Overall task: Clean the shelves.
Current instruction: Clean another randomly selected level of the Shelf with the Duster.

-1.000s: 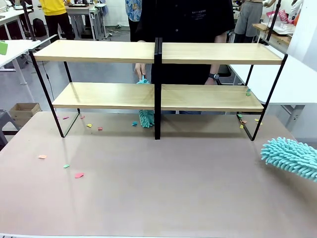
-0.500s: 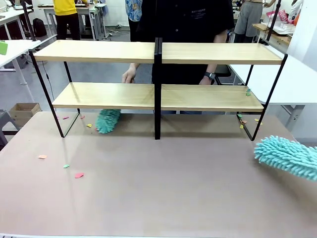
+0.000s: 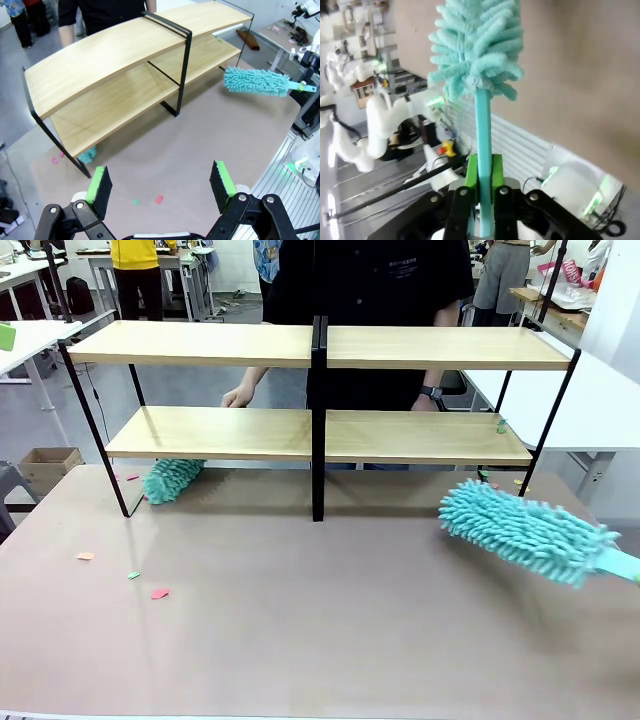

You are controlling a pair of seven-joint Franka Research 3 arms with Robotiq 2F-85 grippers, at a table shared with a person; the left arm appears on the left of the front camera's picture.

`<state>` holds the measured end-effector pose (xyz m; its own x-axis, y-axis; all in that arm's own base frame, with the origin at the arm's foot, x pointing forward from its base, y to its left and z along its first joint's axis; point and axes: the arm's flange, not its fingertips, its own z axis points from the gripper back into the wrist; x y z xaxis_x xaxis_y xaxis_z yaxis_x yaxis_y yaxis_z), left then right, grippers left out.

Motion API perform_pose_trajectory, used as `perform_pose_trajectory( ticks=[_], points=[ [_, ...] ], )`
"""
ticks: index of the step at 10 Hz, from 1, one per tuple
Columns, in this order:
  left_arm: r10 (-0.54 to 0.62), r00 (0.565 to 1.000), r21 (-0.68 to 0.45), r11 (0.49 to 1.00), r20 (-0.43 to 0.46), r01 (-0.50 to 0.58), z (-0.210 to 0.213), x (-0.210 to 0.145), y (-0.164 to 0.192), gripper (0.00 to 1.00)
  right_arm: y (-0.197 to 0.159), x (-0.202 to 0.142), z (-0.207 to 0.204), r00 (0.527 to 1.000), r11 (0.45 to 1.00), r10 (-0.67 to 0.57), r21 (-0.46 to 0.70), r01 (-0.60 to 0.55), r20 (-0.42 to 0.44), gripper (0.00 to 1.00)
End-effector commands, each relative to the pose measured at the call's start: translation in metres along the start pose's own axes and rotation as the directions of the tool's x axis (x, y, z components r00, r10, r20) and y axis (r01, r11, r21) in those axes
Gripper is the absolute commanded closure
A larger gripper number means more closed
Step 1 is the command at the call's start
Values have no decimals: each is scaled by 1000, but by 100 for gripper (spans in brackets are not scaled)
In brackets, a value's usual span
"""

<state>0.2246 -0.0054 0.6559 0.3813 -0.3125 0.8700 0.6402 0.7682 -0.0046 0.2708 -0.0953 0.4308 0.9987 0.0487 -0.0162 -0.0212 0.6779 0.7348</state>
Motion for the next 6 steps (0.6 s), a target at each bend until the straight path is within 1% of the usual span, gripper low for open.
perform_pose_trajectory(
  ticks=[1,2,3,4,6],
  points=[
    [0,1000,2,1000,-1,0,0,0,0,0,23,16,-45,999,994,27,-103,-23,33,87],
    [0,1000,2,1000,-1,0,0,0,0,0,30,28,-63,997,989,60,-136,-54,39,87],
    [0,1000,2,1000,-1,0,0,0,0,0,29,47,-81,998,978,24,-210,-11,58,87],
    [0,1000,2,1000,-1,0,0,0,0,0,23,60,-93,999,963,-31,-267,37,23,87],
    [0,1000,2,1000,-1,0,0,0,0,0,18,74,-108,998,930,-45,-363,54,32,87]
  ],
)
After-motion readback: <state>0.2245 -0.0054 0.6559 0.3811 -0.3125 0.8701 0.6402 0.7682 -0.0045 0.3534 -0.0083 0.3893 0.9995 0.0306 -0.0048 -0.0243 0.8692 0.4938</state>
